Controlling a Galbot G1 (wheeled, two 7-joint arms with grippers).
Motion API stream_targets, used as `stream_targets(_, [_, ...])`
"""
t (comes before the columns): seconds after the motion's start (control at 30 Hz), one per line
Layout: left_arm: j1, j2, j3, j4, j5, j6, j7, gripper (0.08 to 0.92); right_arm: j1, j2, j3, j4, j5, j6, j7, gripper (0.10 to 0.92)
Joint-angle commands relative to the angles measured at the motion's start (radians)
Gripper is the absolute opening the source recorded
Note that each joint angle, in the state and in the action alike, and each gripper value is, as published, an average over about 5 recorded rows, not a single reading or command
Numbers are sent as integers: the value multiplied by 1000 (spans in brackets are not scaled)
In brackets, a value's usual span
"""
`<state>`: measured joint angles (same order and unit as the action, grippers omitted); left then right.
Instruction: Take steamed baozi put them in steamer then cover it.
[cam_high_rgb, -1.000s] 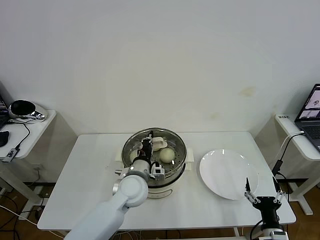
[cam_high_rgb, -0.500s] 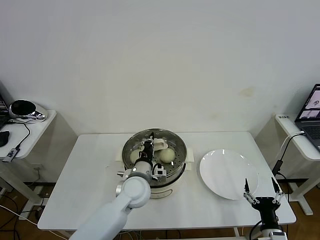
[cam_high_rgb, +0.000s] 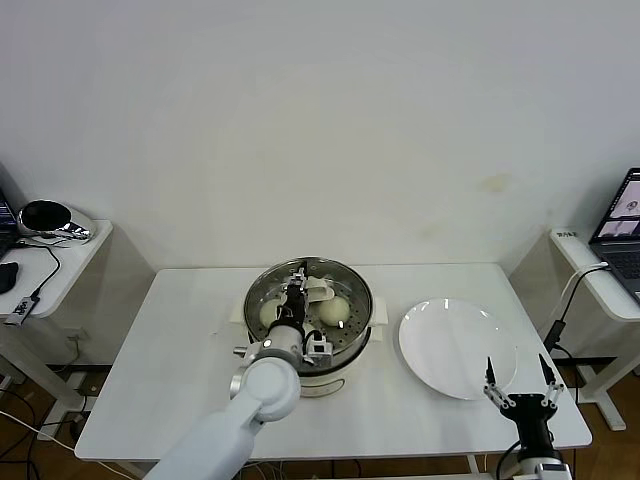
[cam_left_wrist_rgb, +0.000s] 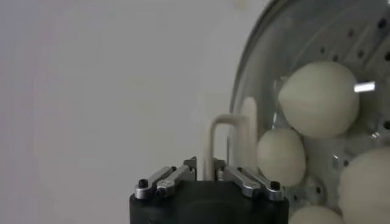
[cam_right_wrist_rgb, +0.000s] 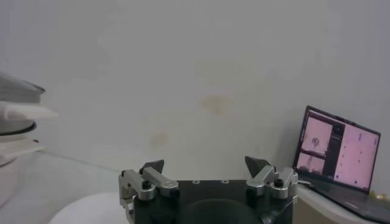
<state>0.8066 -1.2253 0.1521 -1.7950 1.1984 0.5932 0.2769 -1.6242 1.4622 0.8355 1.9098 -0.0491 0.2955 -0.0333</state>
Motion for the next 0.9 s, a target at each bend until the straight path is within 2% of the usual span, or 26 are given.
stream_targets(0.03, [122,53,-46,-160,-29,-15,-24,440,-3,-1,0,0,-1,1,0,823])
stream_targets(0.2, [289,101,-133,-342,-166,-51,-93,587,-4,-3,2,0,0,1,0,823])
stream_targets(0.33, [470,135,-258,-456,-430,-179,-281,708,-3,-4,-2,-6,1,3,0,823])
stream_targets(0.43, [635,130,-397,-488,-738,-386,-434,789,-2,-7,-6,-9,2,6,-1,823])
stream_targets(0.5, [733,108,-513,-491,-993,-534,-496,813,-4,-10,-10,-7,3,10,-5,823])
stream_targets(0.57, [818,81,-632,-486,-1234,-624,-544,820,-10,-15,-18,-2,10,13,-15,823])
stream_targets(0.7, [970,51,-761,-481,-1462,-603,-610,823,-45,-45,-54,6,65,6,-44,823])
stream_targets(0.77, [1046,42,-779,-479,-1507,-601,-624,823,-68,-67,-81,10,101,-3,-57,823])
stream_targets(0.9, [1143,22,-768,-440,-1525,-677,-616,823,-117,-109,-149,19,147,-27,-74,823])
